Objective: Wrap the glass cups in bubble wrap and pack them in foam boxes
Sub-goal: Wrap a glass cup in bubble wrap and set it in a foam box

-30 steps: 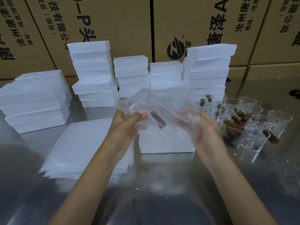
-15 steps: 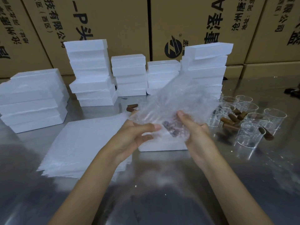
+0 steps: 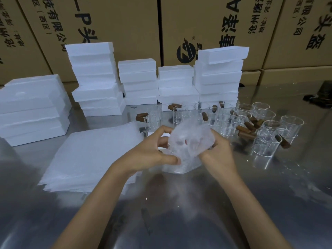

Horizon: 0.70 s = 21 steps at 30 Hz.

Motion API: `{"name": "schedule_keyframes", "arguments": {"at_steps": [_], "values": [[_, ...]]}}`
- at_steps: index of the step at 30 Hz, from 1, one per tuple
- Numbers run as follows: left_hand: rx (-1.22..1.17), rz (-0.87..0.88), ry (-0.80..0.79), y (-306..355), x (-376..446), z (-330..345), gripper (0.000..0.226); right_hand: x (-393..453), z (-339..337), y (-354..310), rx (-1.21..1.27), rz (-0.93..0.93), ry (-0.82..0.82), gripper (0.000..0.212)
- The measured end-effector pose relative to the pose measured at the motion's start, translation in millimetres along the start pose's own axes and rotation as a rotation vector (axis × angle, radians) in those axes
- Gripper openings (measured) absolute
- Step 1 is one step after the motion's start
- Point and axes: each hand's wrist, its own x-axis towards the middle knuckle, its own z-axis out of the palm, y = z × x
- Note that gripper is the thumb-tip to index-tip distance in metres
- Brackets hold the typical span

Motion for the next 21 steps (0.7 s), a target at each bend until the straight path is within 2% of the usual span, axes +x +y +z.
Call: {"name": "schedule_keyframes", "arguments": {"at_steps": [2,5,8,11,15,18,21], "values": [[0.076,0.030,-0.007,2,0,3,0.062,-4,0,3,-0.038,-0.018,-0.031,0.021],[0.135,0.023,-0.017,2,0,5,0.045,-6,3,10,-0.117,-0.047,-0.027,0.026],[0.167,-0.009,0.041,2,1,5,0.039,-6,5,14,-0.157,-0.021,0.019,0.030],[0.128,-0.006,0.093,0,1,3,0.033,-7,9,15,-0.163,-0.040,0.023,0.024],[0.119,0.026,0.102,-6,5,4,0.033,-12,14,16,-0.261,-0.093,-0.059,0.011],[0.149,0.037,0.069,-9,7,12,0.030,-13,12,15,-0.435,-0.166,-0.167,0.017],[0.185,0.024,0.078,-12,11,17,0.032,-15,7,7,-0.340,-0.142,-0.154,0.015]]}}
